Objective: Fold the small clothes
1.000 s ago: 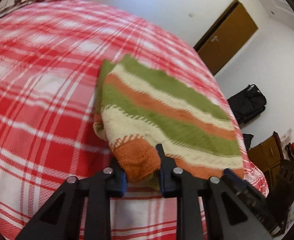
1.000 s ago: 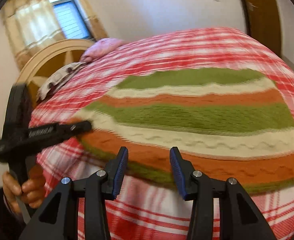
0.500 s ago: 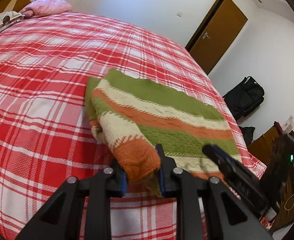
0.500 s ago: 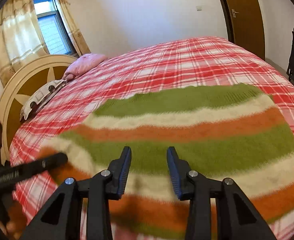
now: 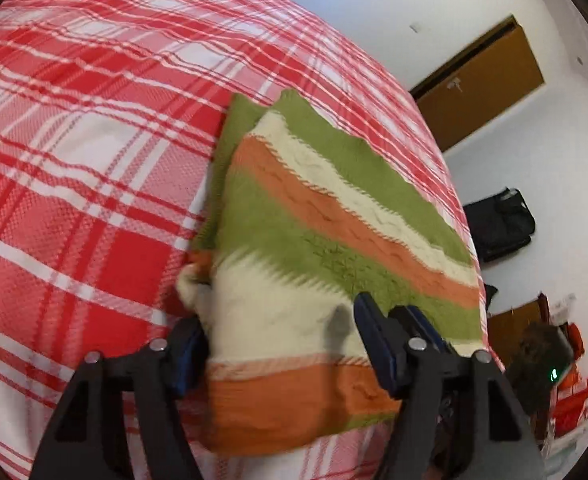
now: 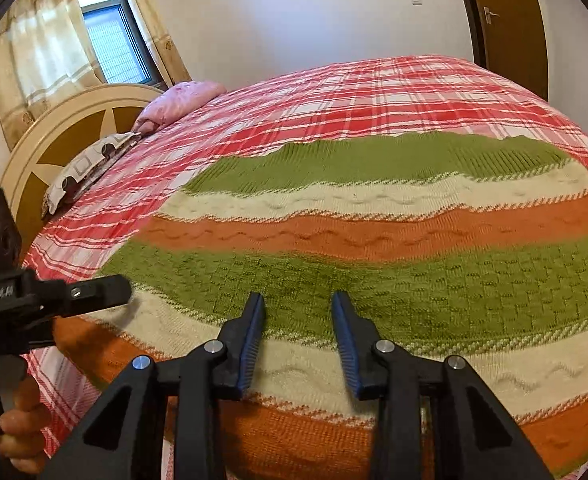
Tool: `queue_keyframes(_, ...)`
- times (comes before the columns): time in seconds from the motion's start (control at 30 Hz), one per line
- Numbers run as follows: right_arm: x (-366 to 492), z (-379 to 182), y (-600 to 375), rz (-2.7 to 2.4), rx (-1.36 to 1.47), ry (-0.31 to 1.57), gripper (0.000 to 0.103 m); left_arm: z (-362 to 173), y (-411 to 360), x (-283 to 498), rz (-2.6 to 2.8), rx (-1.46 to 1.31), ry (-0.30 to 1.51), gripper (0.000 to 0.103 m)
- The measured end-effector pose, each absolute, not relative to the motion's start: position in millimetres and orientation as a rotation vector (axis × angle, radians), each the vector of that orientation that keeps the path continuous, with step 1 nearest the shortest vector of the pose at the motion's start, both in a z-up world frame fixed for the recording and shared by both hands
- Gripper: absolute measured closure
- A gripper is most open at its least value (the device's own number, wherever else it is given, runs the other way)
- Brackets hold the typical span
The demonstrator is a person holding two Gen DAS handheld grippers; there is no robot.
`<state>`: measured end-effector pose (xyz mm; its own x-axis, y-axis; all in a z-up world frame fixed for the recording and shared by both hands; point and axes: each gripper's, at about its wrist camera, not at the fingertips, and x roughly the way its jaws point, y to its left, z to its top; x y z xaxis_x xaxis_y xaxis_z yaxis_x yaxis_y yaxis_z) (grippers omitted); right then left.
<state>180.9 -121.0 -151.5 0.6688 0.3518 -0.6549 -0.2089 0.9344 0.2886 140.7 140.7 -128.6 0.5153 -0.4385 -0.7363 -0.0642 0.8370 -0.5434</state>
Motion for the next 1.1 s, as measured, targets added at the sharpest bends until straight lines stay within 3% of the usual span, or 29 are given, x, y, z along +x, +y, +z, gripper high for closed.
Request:
queue_keyframes(0.13,181.6,-151.7,-120.7,0.320,0.203,0.774,0.066,-120.1,161.4,132.3,-0.245,-0.445,0.961,0.022)
queue_keyframes(0.5,180.8,-152.5,-120.9,0.314,0.192,0.767,0.066,-130.2,134.8,196.4,-0.375,-0.462,1.014,0.022)
queue_keyframes(0.53,180.6,-152.3,-120.7,0.310,0.185,0.767,0.066,-128.9,128.7,195.2,-0.387,-0.450,1.008,0.025)
queue_keyframes(0.6,180.8,-152.1,-120.3,0.309,0.181,0.767,0.066,-132.9,127.6,195.6,-0.371,-0.445,1.010,0.055)
queue_keyframes(0.67,181.3,-151.5,-121.0,0.311,0.184,0.769,0.066,-140.3,142.5,199.3,-0.341,-0.518,1.017,0.075)
queue_keyframes(0.73,180.1,-148.2,-124.3,0.298,0.204,0.764,0.066,-145.0,155.2,198.3,-0.374,-0.612,1.018,0.077)
queue_keyframes(0.8,178.5,-144.8,-125.6,0.260,0.202,0.754,0.075,-138.7,147.2,194.4,-0.350,-0.525,1.005,0.077)
queue_keyframes(0.9,179.2,-139.2,-130.4,0.216,0.197,0.725,0.076,-122.3,124.6,187.2,-0.292,-0.343,0.971,0.078)
queue_keyframes(1.1,198.3,-148.5,-125.9,0.221,0.121,0.810,0.076,-97.8,113.5,183.7,-0.283,-0.301,0.915,0.079)
